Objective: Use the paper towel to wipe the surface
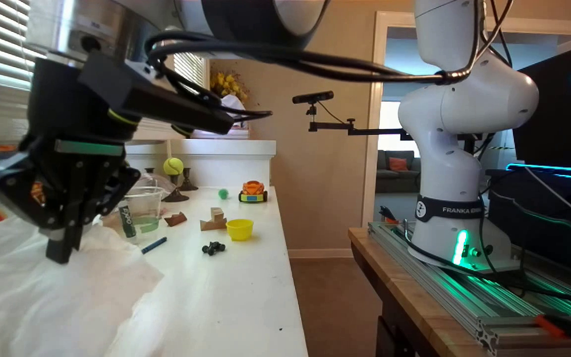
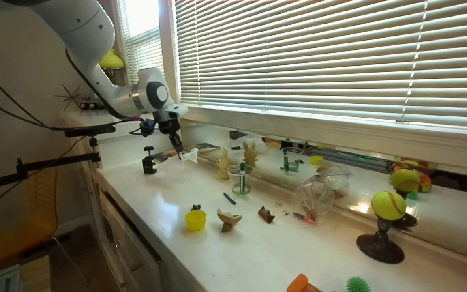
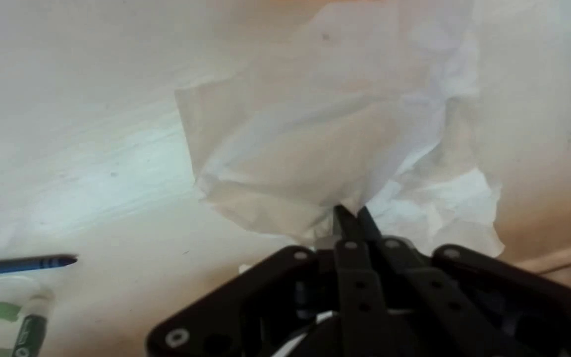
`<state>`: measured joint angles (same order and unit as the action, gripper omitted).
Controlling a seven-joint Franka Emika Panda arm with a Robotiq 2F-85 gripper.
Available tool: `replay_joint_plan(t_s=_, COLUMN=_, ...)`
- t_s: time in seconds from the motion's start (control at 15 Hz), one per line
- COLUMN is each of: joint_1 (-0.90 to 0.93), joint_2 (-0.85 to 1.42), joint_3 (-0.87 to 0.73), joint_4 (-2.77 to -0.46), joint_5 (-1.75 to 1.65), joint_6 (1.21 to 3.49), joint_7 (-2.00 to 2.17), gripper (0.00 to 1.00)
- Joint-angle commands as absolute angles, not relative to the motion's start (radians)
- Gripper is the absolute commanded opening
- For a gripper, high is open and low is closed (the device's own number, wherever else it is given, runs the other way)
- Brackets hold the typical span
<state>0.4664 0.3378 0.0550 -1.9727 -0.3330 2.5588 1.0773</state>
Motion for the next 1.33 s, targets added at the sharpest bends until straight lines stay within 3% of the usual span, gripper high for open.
replay_joint_plan(t_s=0.0, joint_1=0.464, joint_2=0.213, joint_3=0.008, joint_4=-2.107, joint_5=-0.424, joint_6=2.555, joint_7=1.216, gripper=0.00)
replay_joint_plan(t_s=0.53, joint_1=0.373, joint_2=0.178, joint_3=0.032, joint_4=-2.253, joint_5=-0.451, joint_6=2.509, joint_7=1.338, gripper=0.00)
replay_joint_plan(t_s=1.27, joint_1=0.357, joint_2=0.339, joint_3=0.108, joint_4=-2.210, joint_5=-0.340, joint_6=2.576, joint_7=1.253, gripper=0.00)
